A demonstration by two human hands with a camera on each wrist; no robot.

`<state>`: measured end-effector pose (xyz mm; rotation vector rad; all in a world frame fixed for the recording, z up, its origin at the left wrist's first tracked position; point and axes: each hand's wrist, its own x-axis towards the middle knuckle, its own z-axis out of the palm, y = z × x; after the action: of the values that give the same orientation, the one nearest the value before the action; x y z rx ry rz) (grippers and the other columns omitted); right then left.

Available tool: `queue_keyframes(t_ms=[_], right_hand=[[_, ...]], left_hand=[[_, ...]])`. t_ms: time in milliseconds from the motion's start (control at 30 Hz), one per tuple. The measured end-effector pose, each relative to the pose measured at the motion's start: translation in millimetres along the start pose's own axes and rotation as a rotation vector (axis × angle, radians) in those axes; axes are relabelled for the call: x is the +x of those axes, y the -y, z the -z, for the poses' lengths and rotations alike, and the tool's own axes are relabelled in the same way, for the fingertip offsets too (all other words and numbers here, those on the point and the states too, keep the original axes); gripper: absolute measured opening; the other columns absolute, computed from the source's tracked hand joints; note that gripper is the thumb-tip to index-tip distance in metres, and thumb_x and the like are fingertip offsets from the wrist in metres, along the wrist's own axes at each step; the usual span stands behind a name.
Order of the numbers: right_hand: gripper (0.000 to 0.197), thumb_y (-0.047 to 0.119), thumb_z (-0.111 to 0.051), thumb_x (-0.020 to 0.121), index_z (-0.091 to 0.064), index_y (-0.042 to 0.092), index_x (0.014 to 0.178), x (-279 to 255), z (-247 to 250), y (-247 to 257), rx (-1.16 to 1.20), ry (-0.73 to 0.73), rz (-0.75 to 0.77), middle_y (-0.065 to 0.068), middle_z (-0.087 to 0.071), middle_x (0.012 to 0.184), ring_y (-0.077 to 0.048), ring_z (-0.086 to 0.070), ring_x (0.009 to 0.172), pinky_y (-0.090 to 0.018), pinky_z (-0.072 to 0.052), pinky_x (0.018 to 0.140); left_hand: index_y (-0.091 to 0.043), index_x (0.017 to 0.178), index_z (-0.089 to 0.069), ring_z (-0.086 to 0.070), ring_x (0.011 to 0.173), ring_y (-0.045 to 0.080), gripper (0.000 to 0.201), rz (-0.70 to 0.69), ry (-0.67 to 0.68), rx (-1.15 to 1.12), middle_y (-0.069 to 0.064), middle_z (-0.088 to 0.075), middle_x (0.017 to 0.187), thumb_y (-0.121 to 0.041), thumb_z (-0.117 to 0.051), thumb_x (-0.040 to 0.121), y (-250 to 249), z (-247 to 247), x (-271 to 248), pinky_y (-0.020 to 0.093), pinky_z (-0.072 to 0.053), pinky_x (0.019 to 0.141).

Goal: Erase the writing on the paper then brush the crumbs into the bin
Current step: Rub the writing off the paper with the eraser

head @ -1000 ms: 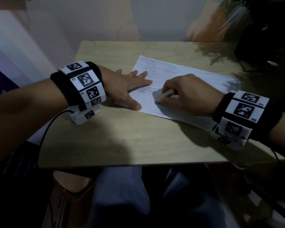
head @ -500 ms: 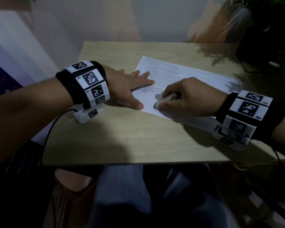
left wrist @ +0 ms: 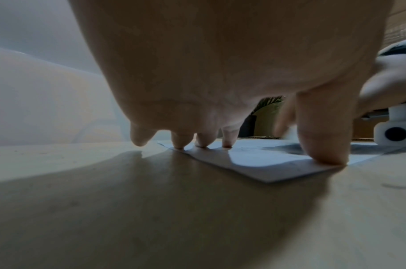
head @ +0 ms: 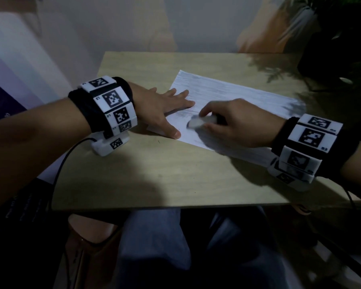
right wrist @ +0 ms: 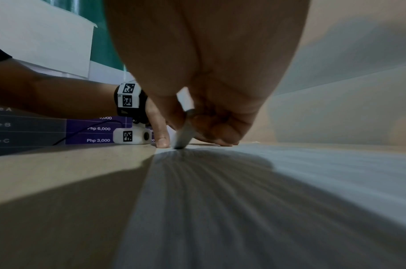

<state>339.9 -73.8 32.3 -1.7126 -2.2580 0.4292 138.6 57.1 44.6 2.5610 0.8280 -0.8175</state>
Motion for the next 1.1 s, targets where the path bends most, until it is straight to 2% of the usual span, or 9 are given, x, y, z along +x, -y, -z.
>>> queue_keyframes(t_ms=[67, 200, 367, 500, 700, 833, 900, 1000, 1100], right_hand=[[0.042, 0.052, -0.051, 0.088, -0.067, 0.019, 0.108, 1, 3, -2, -0.017, -0.069, -0.063, 0.011, -0.061, 0.077, -0.015, -0.058, 0.074, -0.028, -0.036, 0.066], [0.027, 0.047, -0.061, 0.093, -0.070, 0.029, 0.110, -2, 4, 9, 0.014, 0.117, 0.016, 0.013, -0.068, 0.086, -0.004, -0.058, 0.075, -0.024, -0.042, 0.069], [0.067, 0.071, -0.035, 0.080, -0.073, 0.020, 0.100, 2, 6, 3, -0.050, -0.051, -0.009, 0.003, -0.071, 0.082, -0.017, -0.062, 0.074, -0.036, -0.048, 0.070], [0.043, 0.056, -0.052, 0.091, -0.073, 0.023, 0.111, -3, 3, 7, -0.033, 0.043, 0.050, 0.006, -0.074, 0.093, -0.012, -0.063, 0.080, -0.033, -0.049, 0.078], [0.062, 0.069, -0.039, 0.083, -0.073, 0.021, 0.101, -2, 8, 5, -0.058, -0.033, 0.020, 0.002, -0.073, 0.085, -0.017, -0.062, 0.074, -0.037, -0.049, 0.073], [0.034, 0.052, -0.060, 0.089, -0.074, 0.029, 0.109, -10, 6, 10, 0.015, 0.097, 0.038, 0.009, -0.071, 0.084, -0.009, -0.061, 0.074, -0.032, -0.050, 0.076], [0.029, 0.047, -0.062, 0.090, -0.075, 0.027, 0.107, -8, 5, 7, -0.029, 0.043, 0.015, 0.008, -0.072, 0.084, -0.012, -0.062, 0.076, -0.035, -0.051, 0.076], [0.042, 0.055, -0.052, 0.089, -0.073, 0.019, 0.096, -7, 6, 5, -0.095, -0.034, 0.012, 0.002, -0.071, 0.081, -0.017, -0.061, 0.072, -0.040, -0.051, 0.071], [0.047, 0.059, -0.051, 0.086, -0.074, 0.021, 0.101, -15, 6, 8, -0.030, 0.054, 0.046, 0.005, -0.071, 0.079, -0.010, -0.060, 0.071, -0.032, -0.049, 0.072]], left_hand=[[-0.041, 0.160, 0.013, 0.024, 0.153, 0.011, 0.102, 0.001, -0.001, 0.004, -0.013, 0.029, 0.165, -0.069, -0.056, 0.090, 1, 0, 1, 0.050, 0.013, 0.124], [-0.041, 0.160, 0.013, 0.024, 0.153, 0.012, 0.103, 0.001, -0.005, 0.011, -0.013, 0.028, 0.165, -0.069, -0.056, 0.089, 2, -1, 1, 0.051, 0.012, 0.124], [-0.042, 0.159, 0.012, 0.024, 0.153, 0.010, 0.103, 0.001, -0.006, 0.001, -0.015, 0.028, 0.165, -0.070, -0.057, 0.088, 1, -1, 0, 0.051, 0.012, 0.125], [-0.042, 0.159, 0.012, 0.024, 0.153, 0.010, 0.104, 0.003, -0.001, 0.005, -0.015, 0.029, 0.165, -0.070, -0.056, 0.087, 1, 0, 0, 0.050, 0.013, 0.124], [-0.041, 0.160, 0.012, 0.024, 0.153, 0.010, 0.104, 0.006, -0.004, 0.001, -0.014, 0.028, 0.165, -0.070, -0.056, 0.087, 0, 0, 0, 0.051, 0.013, 0.124], [-0.042, 0.159, 0.012, 0.024, 0.153, 0.010, 0.102, 0.010, -0.002, 0.002, -0.014, 0.028, 0.165, -0.068, -0.057, 0.089, -1, 1, -1, 0.051, 0.012, 0.124], [-0.042, 0.160, 0.011, 0.023, 0.153, 0.010, 0.101, 0.012, -0.001, -0.003, -0.015, 0.028, 0.165, -0.067, -0.057, 0.089, -2, 1, -3, 0.050, 0.012, 0.125], [-0.041, 0.160, 0.011, 0.023, 0.153, 0.010, 0.102, 0.014, 0.001, -0.011, -0.014, 0.028, 0.165, -0.066, -0.058, 0.089, -3, 2, -4, 0.050, 0.012, 0.125], [-0.041, 0.160, 0.011, 0.023, 0.153, 0.011, 0.101, 0.016, 0.003, -0.006, -0.013, 0.028, 0.166, -0.066, -0.057, 0.090, -4, 3, -4, 0.051, 0.012, 0.125]])
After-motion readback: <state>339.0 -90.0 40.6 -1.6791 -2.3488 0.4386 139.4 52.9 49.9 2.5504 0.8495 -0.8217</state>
